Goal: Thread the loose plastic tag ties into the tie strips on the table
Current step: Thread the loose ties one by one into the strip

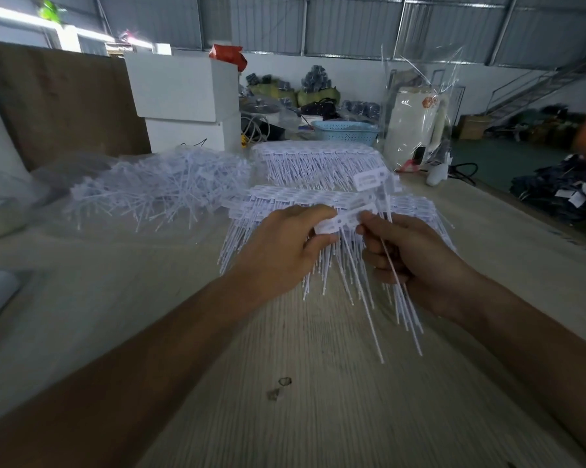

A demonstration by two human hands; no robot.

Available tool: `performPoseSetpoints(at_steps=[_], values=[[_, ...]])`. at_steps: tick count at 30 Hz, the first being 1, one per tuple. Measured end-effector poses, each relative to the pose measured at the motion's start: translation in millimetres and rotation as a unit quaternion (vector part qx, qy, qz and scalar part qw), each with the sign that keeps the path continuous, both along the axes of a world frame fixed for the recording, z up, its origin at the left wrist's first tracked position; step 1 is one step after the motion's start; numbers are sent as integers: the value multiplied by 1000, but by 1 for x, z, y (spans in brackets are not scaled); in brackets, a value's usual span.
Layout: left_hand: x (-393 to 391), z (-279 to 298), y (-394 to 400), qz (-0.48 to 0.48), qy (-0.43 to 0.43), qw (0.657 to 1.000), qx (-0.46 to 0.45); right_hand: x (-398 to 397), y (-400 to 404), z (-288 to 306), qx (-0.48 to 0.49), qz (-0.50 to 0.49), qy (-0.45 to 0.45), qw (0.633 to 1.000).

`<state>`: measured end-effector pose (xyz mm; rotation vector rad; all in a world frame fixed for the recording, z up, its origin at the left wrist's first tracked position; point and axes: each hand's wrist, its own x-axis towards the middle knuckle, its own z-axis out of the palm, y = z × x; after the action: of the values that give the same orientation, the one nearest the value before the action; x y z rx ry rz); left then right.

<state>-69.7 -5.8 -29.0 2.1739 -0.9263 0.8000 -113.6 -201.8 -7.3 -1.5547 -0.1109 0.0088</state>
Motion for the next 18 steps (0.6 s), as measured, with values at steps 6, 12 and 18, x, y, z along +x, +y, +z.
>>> performPoseSetpoints(at_steps=[6, 12, 18], values=[[-1, 3, 1, -23, -14, 998, 55, -1, -1, 0, -21, 15, -20, 999], [-2, 2, -3, -77, 85, 992, -57, 0, -2, -1, -27, 25, -44, 998], [-3, 1, -7, -130, 248, 948, -150, -1, -5, -3, -80, 26, -99, 991]])
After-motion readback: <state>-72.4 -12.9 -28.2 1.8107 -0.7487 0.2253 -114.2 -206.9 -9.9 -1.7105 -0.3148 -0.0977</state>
